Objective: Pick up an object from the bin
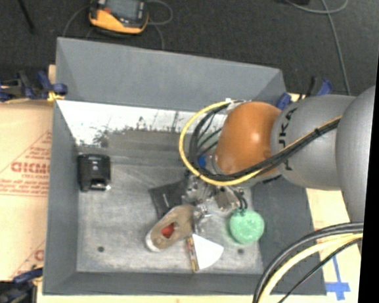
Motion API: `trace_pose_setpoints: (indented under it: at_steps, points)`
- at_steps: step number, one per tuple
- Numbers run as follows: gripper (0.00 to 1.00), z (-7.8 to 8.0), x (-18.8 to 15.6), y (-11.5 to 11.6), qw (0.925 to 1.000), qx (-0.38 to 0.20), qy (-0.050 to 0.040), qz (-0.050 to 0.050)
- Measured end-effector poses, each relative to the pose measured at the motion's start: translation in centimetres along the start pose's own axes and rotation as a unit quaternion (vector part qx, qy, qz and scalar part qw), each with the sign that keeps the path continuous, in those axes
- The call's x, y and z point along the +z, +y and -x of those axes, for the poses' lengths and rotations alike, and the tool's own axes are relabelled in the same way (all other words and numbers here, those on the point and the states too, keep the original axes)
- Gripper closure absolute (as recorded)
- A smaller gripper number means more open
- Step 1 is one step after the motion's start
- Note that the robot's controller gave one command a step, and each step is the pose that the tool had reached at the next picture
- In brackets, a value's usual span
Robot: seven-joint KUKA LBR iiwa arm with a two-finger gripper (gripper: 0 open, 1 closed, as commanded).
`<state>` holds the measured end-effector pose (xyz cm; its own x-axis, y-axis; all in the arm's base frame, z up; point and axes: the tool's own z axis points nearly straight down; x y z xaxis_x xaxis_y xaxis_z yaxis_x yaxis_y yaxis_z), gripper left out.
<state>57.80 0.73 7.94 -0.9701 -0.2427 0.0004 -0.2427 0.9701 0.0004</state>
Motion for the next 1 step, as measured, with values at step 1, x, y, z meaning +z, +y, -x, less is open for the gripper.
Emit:
trace_pose_setpoints:
  at_steps: [1]
  points:
    - [1.00,-0.32,-15.84,0.75,0.9995,-0.030,-0.0044,-0.001]
